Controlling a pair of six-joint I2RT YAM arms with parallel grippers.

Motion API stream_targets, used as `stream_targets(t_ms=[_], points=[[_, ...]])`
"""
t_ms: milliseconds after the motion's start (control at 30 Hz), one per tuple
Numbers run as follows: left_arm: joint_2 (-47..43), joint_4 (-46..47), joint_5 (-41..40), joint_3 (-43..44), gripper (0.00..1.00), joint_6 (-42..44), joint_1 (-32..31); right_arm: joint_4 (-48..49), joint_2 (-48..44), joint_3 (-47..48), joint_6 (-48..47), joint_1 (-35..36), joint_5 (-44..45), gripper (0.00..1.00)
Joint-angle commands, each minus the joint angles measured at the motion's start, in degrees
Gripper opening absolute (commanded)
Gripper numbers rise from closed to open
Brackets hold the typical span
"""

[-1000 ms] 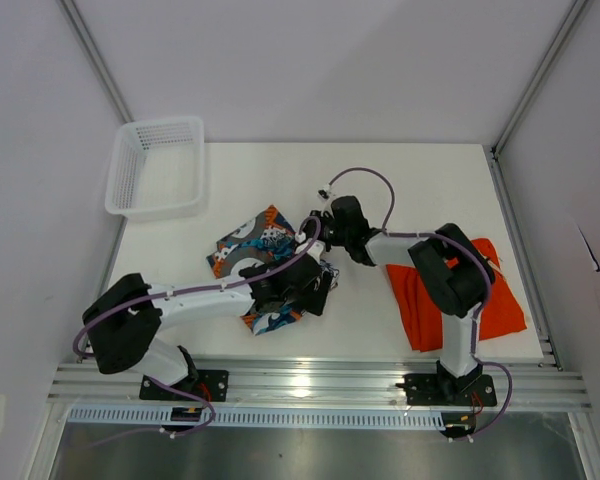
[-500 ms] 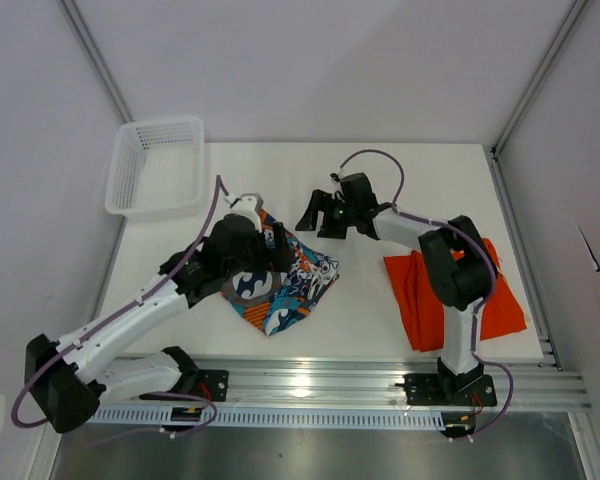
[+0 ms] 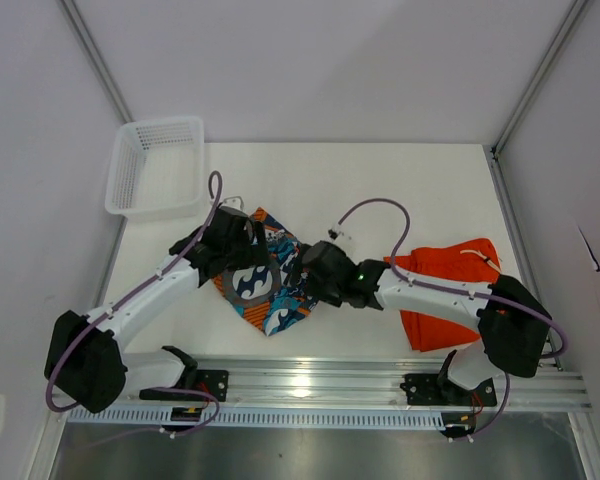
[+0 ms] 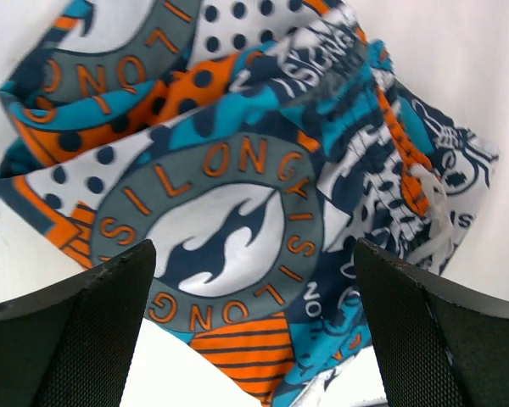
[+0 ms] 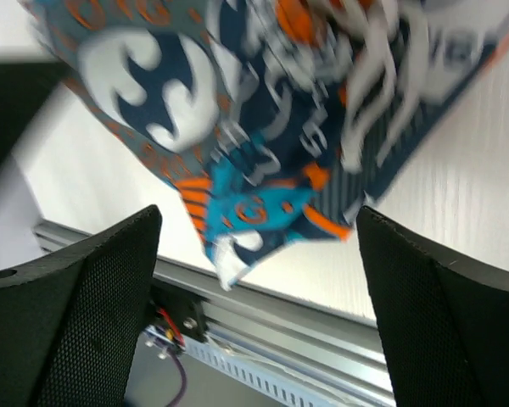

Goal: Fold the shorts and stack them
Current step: Fold the shorts

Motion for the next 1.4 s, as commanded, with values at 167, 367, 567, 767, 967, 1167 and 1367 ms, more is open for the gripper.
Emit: stream_targets(t_ms=[167, 367, 567, 767, 967, 1167, 1367], points=[[-3.46, 5.87, 4.76, -2.30, 0.96, -0.05, 7.31, 3.74, 0.80, -5.05, 18.23, 10.69, 9.61, 0.37], [-1.27, 9.64, 11.70, -3.00, 0.84, 0.65, 11.79, 9.12, 3.95, -4.80, 17.80, 12.28, 9.97, 0.22], [1.89, 14.04, 15.14, -4.41, 0.62, 0.48, 13.21, 15.96, 6.25, -4.44, 14.91, 12.02, 9.70, 0.22], [4.27, 16.07, 15.32, -5.02, 0.51, 0.74, 13.47, 18.61, 7.92, -4.79, 12.52, 9.74, 6.82, 0.21], [9.97, 17.57, 15.76, -4.59, 0.48, 0.57, 13.91, 22.46, 11.26, -9.17, 14.37, 7.72, 2.42, 0.18], [16.75, 17.30, 15.14, -3.88, 0.44, 0.56, 15.40, 24.41, 11.88, -14.63, 15.69, 4.73, -0.93, 0.15], [16.06, 19.92, 17.16, -8.26, 0.40, -2.24, 15.41, 19.84, 7.32, -18.68, 9.90, -0.44, -1.81, 0.14]])
